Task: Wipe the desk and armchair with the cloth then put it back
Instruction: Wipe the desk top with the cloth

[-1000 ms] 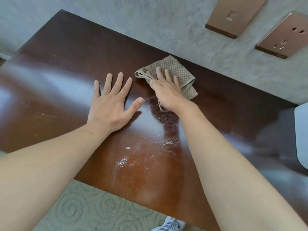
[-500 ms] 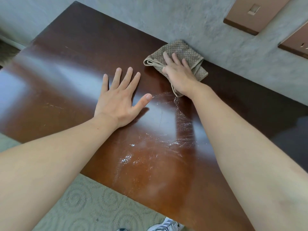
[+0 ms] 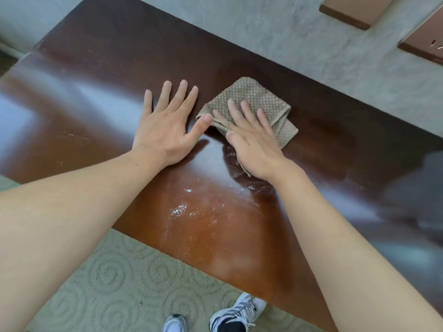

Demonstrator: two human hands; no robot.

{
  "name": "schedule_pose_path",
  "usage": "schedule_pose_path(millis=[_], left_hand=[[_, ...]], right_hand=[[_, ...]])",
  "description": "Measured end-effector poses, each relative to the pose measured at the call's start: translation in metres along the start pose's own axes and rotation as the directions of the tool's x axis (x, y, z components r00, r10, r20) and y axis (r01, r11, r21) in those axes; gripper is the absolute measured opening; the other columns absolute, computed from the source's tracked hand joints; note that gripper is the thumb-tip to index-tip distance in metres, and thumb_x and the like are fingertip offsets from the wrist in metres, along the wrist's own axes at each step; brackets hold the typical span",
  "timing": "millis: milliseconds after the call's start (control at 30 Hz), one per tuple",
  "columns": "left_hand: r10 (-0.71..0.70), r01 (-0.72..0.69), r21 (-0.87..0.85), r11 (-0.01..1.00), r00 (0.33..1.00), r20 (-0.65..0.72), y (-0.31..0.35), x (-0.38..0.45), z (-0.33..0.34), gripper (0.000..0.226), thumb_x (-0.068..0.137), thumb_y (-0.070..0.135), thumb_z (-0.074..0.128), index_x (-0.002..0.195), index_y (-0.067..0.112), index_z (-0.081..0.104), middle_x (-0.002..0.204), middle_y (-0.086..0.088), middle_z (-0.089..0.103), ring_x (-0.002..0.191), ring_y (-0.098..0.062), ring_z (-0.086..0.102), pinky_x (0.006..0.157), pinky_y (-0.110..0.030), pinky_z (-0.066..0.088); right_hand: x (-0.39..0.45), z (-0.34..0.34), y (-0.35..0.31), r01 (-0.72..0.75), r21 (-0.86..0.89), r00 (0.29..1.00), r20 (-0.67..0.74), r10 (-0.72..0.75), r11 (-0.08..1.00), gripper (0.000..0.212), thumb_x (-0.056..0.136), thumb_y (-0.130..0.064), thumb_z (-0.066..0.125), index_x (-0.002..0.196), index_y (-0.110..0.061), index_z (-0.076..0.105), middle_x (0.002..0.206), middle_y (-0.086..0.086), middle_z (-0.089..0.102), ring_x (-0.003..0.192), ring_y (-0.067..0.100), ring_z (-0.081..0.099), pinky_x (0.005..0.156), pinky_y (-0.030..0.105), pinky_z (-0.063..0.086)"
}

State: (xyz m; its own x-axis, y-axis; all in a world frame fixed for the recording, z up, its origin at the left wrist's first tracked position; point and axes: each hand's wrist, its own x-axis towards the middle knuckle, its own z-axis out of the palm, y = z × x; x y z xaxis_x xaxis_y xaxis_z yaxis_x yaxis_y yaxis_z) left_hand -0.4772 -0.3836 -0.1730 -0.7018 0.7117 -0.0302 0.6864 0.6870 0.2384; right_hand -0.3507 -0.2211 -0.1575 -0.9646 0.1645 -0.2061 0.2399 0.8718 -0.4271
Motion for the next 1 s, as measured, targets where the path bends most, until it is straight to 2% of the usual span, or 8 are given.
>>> schedule_pose_path(millis=[100,333,467,633,833,1000], left_hand=[[0.0,0.0,-0.003,1.0,1.0,0.0,0.0,0.0,0.0,0.091,0.087,0.078,-0.01,0.16,0.028,0.01,0.168,0.002,0.005,0.154,-0.024,-0.003,0.123,-0.054,-0.002],[-0.006,0.006,-0.008,1.0,1.0,0.003,0.0,0.0,-0.001,0.092,0.086,0.078,-0.012,0.16,0.027,0.008,0.168,0.002,0.005,0.154,-0.024,-0.003,0.123,-0.054,-0.002],[-0.009,0.009,-0.002,1.0,1.0,0.009,0.001,0.0,-0.001,0.09,0.087,0.076,-0.011,0.16,0.027,0.01,0.168,0.002,0.005,0.154,-0.025,-0.003,0.123,-0.054,-0.003],[-0.008,0.008,0.006,1.0,1.0,0.021,0.002,0.0,-0.003,0.09,0.087,0.076,-0.012,0.16,0.027,0.009,0.168,0.002,0.004,0.154,-0.025,-0.004,0.123,-0.054,-0.003],[-0.017,0.017,-0.008,1.0,1.0,0.004,0.0,0.0,-0.001,0.086,0.091,0.071,-0.01,0.16,0.024,0.009,0.168,0.002,0.007,0.155,-0.024,-0.003,0.123,-0.054,0.0],[-0.016,0.016,-0.01,1.0,1.0,-0.006,0.0,0.001,0.0,0.089,0.09,0.072,-0.011,0.16,0.021,0.012,0.168,0.002,0.009,0.155,-0.024,-0.001,0.123,-0.053,0.001]], right_hand=[[-0.03,0.008,-0.011,-0.024,0.051,1.0,0.009,0.024,0.998,0.058,0.098,-0.034,0.008,0.156,-0.043,0.011,0.166,-0.011,-0.006,0.149,0.005,-0.018,0.121,0.036,-0.015],[-0.111,0.039,-0.048,-0.088,-0.031,0.995,0.036,0.089,0.996,0.059,0.097,-0.042,0.002,0.157,-0.041,0.002,0.165,-0.009,-0.015,0.147,0.01,-0.027,0.12,0.042,-0.015],[-0.118,0.047,-0.052,-0.121,-0.013,0.992,0.03,0.121,0.993,0.055,0.101,-0.043,-0.001,0.155,-0.044,-0.003,0.164,-0.013,-0.017,0.146,0.009,-0.029,0.119,0.041,-0.017],[-0.097,0.042,-0.046,-0.165,0.056,0.986,-0.01,0.165,0.985,0.055,0.1,-0.048,-0.011,0.155,-0.045,-0.006,0.163,-0.019,-0.014,0.145,0.003,-0.028,0.118,0.035,-0.019],[-0.015,0.026,-0.013,-0.268,-0.026,0.956,-0.131,0.262,0.963,0.066,0.101,-0.046,0.015,0.157,-0.022,-0.009,0.166,-0.003,-0.013,0.151,0.013,-0.017,0.121,0.037,-0.014],[0.049,0.003,0.008,-0.242,-0.11,0.966,-0.116,0.229,0.964,0.069,0.102,-0.048,0.024,0.158,-0.018,-0.004,0.166,0.008,-0.012,0.152,0.023,-0.012,0.12,0.042,-0.009]])
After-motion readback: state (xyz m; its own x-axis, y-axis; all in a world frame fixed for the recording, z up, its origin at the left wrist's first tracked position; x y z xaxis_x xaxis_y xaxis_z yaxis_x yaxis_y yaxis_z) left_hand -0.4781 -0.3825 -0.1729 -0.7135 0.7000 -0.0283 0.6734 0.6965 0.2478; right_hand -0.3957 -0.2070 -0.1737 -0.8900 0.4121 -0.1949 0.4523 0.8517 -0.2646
